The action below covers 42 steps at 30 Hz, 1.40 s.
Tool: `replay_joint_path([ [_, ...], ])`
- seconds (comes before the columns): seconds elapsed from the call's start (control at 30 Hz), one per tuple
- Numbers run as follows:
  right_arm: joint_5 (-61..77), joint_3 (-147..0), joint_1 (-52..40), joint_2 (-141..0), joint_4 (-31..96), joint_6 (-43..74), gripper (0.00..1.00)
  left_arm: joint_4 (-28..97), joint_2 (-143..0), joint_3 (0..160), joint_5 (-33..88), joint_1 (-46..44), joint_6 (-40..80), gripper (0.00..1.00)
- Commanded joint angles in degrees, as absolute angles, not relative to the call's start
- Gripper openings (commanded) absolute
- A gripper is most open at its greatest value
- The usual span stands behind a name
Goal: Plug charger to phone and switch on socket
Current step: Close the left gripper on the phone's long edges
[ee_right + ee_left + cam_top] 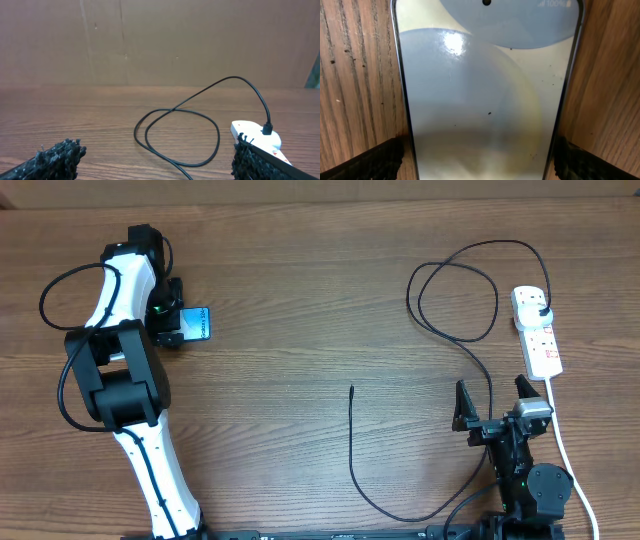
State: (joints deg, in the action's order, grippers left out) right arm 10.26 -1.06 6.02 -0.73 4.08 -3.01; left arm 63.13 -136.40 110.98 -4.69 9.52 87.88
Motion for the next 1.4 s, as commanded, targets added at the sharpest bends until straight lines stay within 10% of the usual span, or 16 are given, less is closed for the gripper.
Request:
replay_joint_path([
  [0.0, 10.3, -0.4, 6.4, -0.2, 3.8, -3.3, 1.00, 63.6, -140.4, 108.0, -1.2, 9.3, 87.2, 1.00],
  [1.37, 10.3, -0.4, 6.4, -0.2, 3.8, -3.3, 1.00, 62.1, -140.4, 108.0, -1.9, 9.4, 87.2, 0.88],
])
